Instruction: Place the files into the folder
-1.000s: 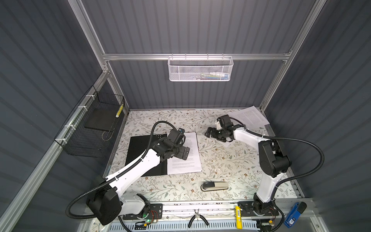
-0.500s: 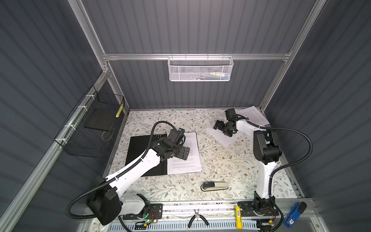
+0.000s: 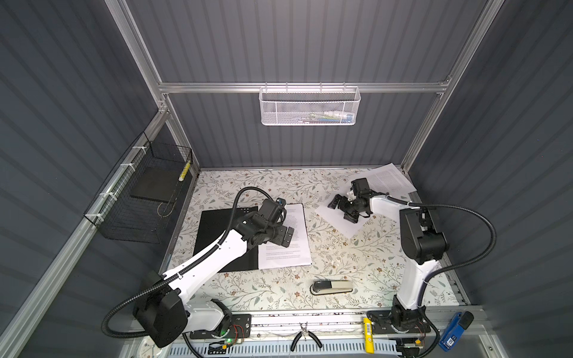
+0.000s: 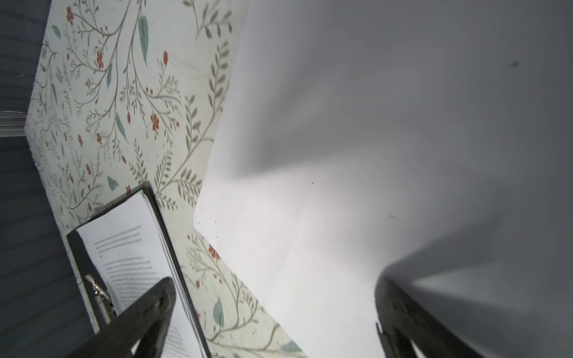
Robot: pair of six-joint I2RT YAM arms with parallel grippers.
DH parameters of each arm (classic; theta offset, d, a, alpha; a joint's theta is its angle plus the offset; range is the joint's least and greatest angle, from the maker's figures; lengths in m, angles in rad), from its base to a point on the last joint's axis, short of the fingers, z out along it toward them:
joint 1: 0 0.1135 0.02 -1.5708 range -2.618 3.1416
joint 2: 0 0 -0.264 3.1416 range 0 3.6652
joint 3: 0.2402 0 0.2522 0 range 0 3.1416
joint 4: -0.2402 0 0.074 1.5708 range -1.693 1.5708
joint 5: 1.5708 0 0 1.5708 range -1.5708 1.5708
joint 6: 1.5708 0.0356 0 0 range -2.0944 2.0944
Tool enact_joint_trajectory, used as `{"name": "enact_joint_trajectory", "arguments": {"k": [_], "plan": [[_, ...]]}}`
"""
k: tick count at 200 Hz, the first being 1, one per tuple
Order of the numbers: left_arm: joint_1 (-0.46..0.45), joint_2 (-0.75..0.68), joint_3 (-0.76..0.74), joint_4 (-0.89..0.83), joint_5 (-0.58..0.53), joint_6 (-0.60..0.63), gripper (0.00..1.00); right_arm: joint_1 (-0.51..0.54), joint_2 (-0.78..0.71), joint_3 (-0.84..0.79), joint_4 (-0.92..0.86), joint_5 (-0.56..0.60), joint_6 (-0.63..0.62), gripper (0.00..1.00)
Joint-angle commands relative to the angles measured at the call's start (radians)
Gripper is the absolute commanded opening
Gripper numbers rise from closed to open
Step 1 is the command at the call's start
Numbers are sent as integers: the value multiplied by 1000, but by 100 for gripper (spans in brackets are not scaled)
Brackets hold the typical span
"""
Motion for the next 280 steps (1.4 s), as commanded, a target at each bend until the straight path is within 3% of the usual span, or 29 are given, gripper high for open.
{"name": "enact_joint_trajectory", "arguments": {"k": [1,36,68,89,117,140,187,237,280], "plan": [[6,-24,37,18,46,3,100,10,-93,-192,31,-38,106,99],[6,21,63,36,142,-36,100,117,-290,-440,137,16,249,99],[-15,105,97,75,248,-106,100,166,-419,-454,115,129,248,99],[-86,185,151,108,250,-128,100,105,-482,-392,33,236,132,99],[-159,354,261,143,281,-155,100,-84,-490,-372,78,161,11,99],[-167,501,337,186,346,-175,100,-209,-441,-341,66,165,-41,99],[-179,751,560,170,414,-168,100,-335,-299,-240,-28,230,-93,99],[-180,884,658,157,430,-159,100,-366,-127,-77,-146,255,-138,99],[-181,944,707,143,427,-145,100,-366,-67,-7,-214,260,-176,99]]}}
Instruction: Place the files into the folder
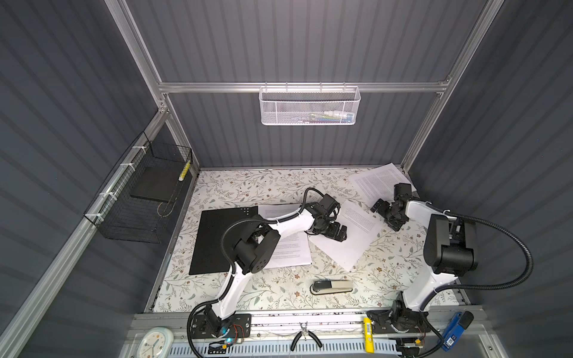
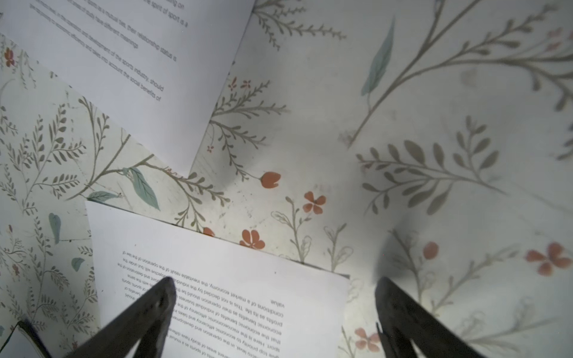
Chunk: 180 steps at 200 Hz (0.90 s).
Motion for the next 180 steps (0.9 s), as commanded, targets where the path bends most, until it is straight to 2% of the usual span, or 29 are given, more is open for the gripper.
{"name": "enact_joint_trajectory", "arguments": {"k": [1,69,131,160,164,180], "plan": [[-3,31,52,-30,19,12,100,-1,29,49,-82,19,-43,99],[-3,70,57,-60,-10,22,100,-1,105,114,-140,-71,-91,99],[-3,129,96,-84,-12,32,100,1,101,107,-183,-120,-113,99],[-3,134,99,-83,-14,32,100,3,89,93,-178,-202,-116,99],[-2,135,99,-83,-13,32,100,6,85,89,-173,-250,-115,99],[-3,140,99,-83,-13,32,100,10,59,74,-162,-310,-106,99]]}}
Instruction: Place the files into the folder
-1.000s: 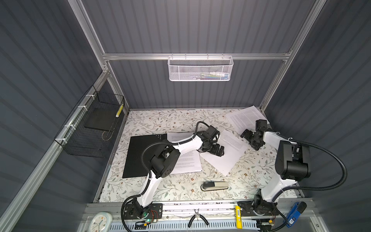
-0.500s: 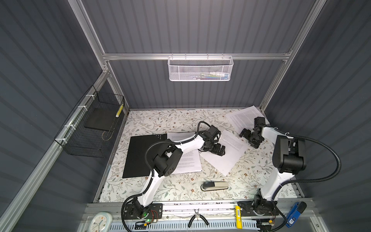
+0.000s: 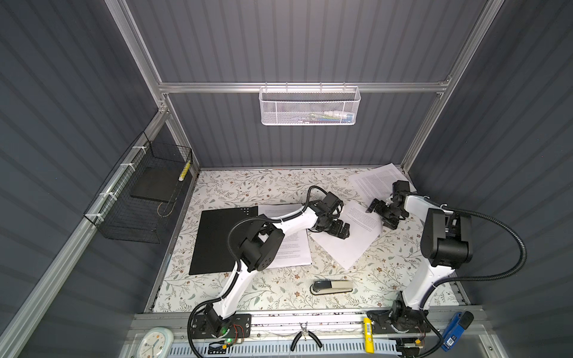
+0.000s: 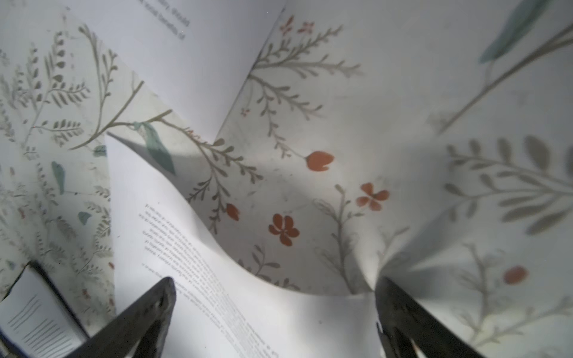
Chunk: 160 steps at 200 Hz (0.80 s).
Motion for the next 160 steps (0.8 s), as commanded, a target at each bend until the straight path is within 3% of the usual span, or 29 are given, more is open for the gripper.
{"name": "enact_joint_trajectory", "arguments": {"k": [1,56,85,111,136,160], "plan": [[-2,69,-4,-60,-8,17,100,10,-24,-30,-38,-142,3,99],[-2,81,2,-62,-13,8,100,25,-276,-254,195,-316,131,99],[-1,86,2,-60,-15,6,100,42,-372,-366,317,-345,224,99],[-2,92,3,-58,-9,2,100,80,-440,-466,440,-319,326,99],[-1,97,6,-56,-7,-1,100,140,-494,-513,451,-193,390,99],[0,95,2,-50,-6,-2,100,201,-519,-542,480,-149,439,99]]}}
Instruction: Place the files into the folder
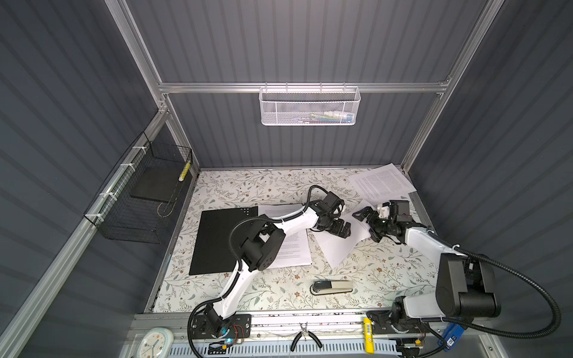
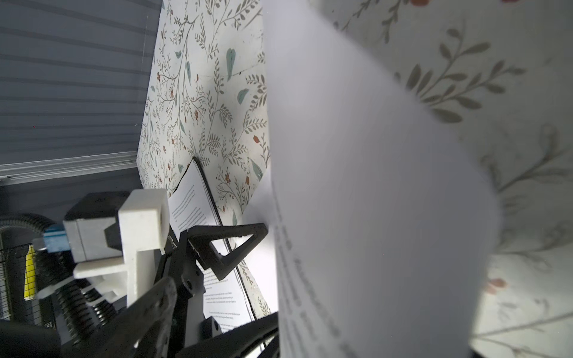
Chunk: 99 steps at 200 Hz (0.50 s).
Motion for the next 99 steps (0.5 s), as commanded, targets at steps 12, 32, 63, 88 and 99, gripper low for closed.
{"name": "enact_joint_trajectory", "arguments": {"k": [12,32,63,88,99], "plan": [[-1,78,-20,-71,-4,-2,100,72,-58,-55,94,114,117,99],[-1,81,-19,-69,-2,-4,100,103,-106,-97,100,171,147,99],[0,90,-17,-74,-1,-3,100,128,-216,-137,56,324,160,99],[1,91,-18,-66,7,-7,100,131,-202,-156,78,323,153,99],[2,88,-19,-64,14,-11,100,130,-176,-178,133,318,159,97]]}}
